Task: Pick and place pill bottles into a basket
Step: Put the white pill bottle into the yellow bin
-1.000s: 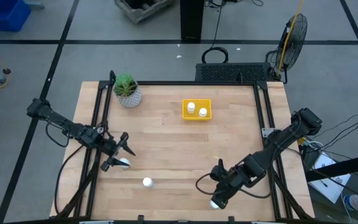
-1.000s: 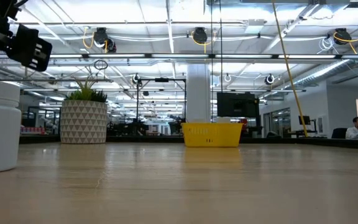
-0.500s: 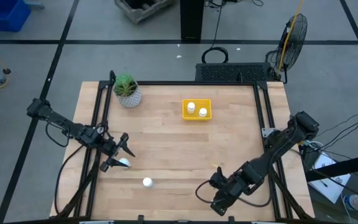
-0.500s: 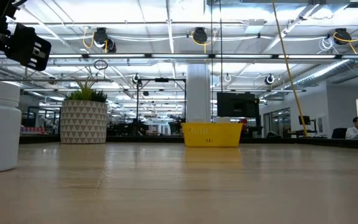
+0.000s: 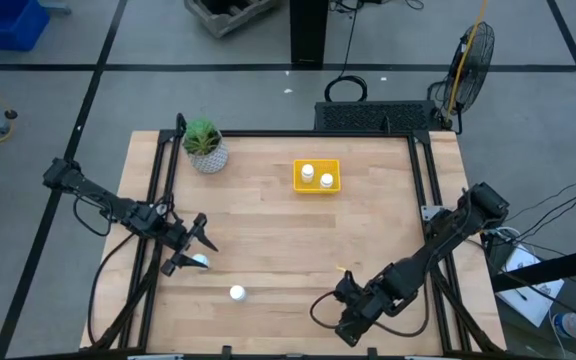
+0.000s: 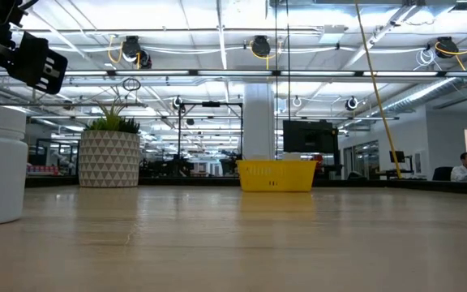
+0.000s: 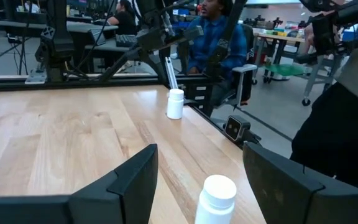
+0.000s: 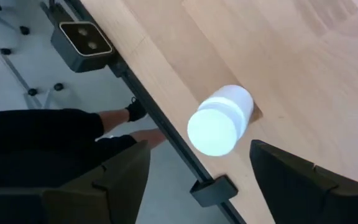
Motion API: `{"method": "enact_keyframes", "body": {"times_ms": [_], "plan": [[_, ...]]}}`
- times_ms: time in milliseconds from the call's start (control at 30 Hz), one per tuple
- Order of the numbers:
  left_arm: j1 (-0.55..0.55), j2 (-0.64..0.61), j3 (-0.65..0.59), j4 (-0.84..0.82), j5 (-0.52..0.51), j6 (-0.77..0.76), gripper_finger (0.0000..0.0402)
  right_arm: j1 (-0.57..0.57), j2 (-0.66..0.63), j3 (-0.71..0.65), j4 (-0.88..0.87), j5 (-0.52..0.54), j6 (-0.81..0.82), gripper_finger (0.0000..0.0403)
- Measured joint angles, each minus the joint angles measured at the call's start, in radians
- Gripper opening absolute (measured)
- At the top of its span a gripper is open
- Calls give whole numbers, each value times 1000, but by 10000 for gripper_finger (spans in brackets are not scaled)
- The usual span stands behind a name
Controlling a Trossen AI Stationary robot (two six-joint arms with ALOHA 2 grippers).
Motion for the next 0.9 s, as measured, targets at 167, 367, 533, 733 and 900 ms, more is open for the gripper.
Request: {"method": "enact_keyframes", "body": {"times_ms": [167,367,533,733,900], "plan": [[0,0,0,1,-7,3,241,5,31,-1,21,-17,0,274],[0,0,0,1,-7,5,241,4,55,-1,32,-13,-5,274],[0,0,0,6,-7,7,241,5,89,0,50,-44,-42,274],[0,0,0,27,-8,8,241,-3,101,0,47,-45,-69,274],[0,0,0,27,-8,5,241,-9,100,0,24,-21,-84,272]]}}
